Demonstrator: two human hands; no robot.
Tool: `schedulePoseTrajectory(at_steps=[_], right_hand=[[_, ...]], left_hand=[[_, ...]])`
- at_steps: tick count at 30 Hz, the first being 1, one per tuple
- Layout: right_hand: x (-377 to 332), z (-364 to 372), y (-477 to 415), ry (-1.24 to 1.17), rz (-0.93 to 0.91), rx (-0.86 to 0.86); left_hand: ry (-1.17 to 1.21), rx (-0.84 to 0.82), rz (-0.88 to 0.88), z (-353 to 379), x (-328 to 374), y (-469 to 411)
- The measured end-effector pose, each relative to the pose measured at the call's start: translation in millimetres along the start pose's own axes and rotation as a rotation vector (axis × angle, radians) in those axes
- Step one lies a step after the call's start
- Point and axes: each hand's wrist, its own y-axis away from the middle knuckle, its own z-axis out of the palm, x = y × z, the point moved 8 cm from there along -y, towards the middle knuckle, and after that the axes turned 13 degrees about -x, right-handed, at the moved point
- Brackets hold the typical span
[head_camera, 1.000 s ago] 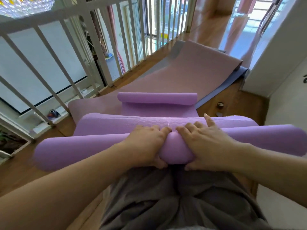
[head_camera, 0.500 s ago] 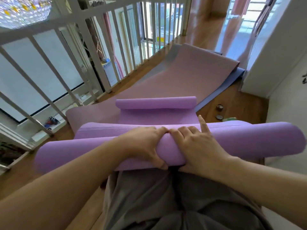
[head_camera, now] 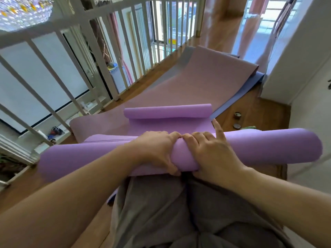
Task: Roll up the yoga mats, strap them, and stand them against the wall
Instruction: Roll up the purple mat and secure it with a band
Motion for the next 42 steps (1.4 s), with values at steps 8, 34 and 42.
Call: schedulePoseTrajectory(at_steps=[8,34,42], right_hand=[[2.9,-3.7,-11.5,-0.01,-0.043,-0.158],[-6.2,-4.8,20.4,-0.239,-0.125,-0.503],[-6.3,-3.6,22.3,-0.153,-0.052,-0.311]], left_hand=[[-0.192,0.252,-0.125,6.2,18.2,22.0],[-0.209,0.188,-0.134,39.4,47.0,56.8],[-0.034,0.091,-0.044,18.2,26.2,34.5]])
